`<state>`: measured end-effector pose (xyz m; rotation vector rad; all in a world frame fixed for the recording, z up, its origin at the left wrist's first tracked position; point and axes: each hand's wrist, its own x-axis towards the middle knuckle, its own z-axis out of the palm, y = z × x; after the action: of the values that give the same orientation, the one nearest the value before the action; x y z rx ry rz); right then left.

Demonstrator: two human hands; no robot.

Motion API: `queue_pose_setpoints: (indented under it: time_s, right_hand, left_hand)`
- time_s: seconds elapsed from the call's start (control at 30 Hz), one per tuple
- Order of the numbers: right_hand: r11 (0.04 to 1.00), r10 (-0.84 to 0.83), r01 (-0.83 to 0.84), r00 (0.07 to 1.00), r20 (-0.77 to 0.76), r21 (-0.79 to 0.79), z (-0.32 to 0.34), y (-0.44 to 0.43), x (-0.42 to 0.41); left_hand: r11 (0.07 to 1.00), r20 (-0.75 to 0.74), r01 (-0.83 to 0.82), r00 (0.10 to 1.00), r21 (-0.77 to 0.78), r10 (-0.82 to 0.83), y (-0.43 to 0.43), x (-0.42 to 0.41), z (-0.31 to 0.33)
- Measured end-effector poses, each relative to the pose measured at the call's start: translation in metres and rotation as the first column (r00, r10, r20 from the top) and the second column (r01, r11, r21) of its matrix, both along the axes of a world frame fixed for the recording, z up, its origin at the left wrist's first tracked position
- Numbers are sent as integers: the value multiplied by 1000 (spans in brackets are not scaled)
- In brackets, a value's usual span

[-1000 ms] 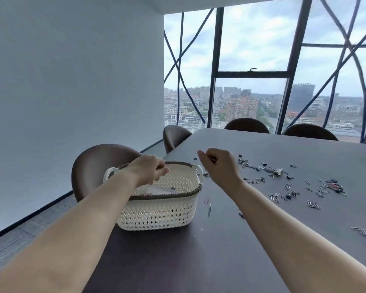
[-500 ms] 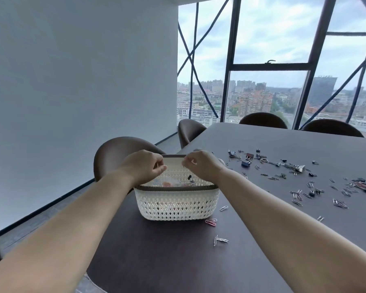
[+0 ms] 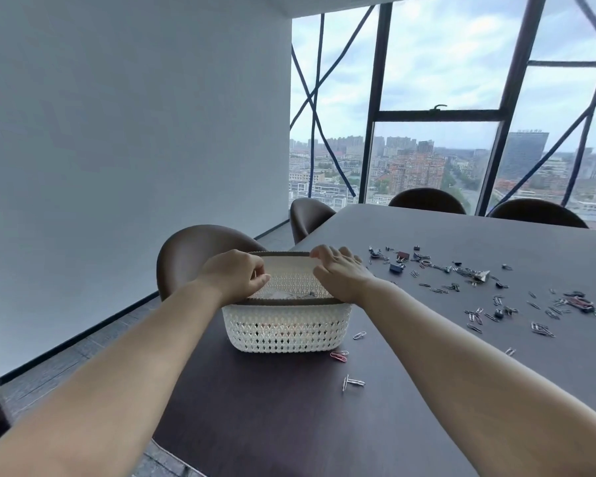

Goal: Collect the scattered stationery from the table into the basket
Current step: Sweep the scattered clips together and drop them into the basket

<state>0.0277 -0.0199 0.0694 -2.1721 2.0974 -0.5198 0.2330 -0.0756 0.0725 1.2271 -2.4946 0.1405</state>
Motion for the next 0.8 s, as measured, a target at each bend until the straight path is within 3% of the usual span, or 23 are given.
queue_pose_setpoints:
  time_s: [0.13, 0.27, 0.4, 0.57, 0.6, 0.67, 0.73, 0.8]
  right_hand:
    - [998, 57, -56, 998, -24, 31, -2, 4, -2]
    - [971, 40, -16, 995, 96, -240, -2, 12, -7]
    - [934, 6, 46, 990, 144, -355, -8, 34, -28]
    - [915, -82, 149, 978, 189, -376, -34, 76, -64]
    - [919, -109, 170, 977, 185, -356, -43, 87, -72]
    - [931, -161, 205, 973, 165, -302, -64, 109, -90]
    - [940, -211, 240, 967, 141, -242, -83, 131, -105]
    - [943, -261, 279, 958, 117, -183, -98, 151, -116]
  left_hand:
    - [1000, -12, -8, 1000, -10, 7, 7, -1, -2]
    - [996, -95, 25, 995, -84, -33, 23, -8, 0]
    - [969, -97, 120, 985, -218, -144, 51, -30, 3]
    - [828, -86, 322, 911, -458, -402, 85, -62, -25]
    - [821, -64, 375, 895, -429, -442, 91, -69, -39]
    - [870, 4, 476, 878, -128, -479, 104, -84, -69]
    - [878, 124, 412, 884, 245, -450, 112, -93, -98]
    - [883, 173, 296, 910, 365, -377, 109, -101, -115]
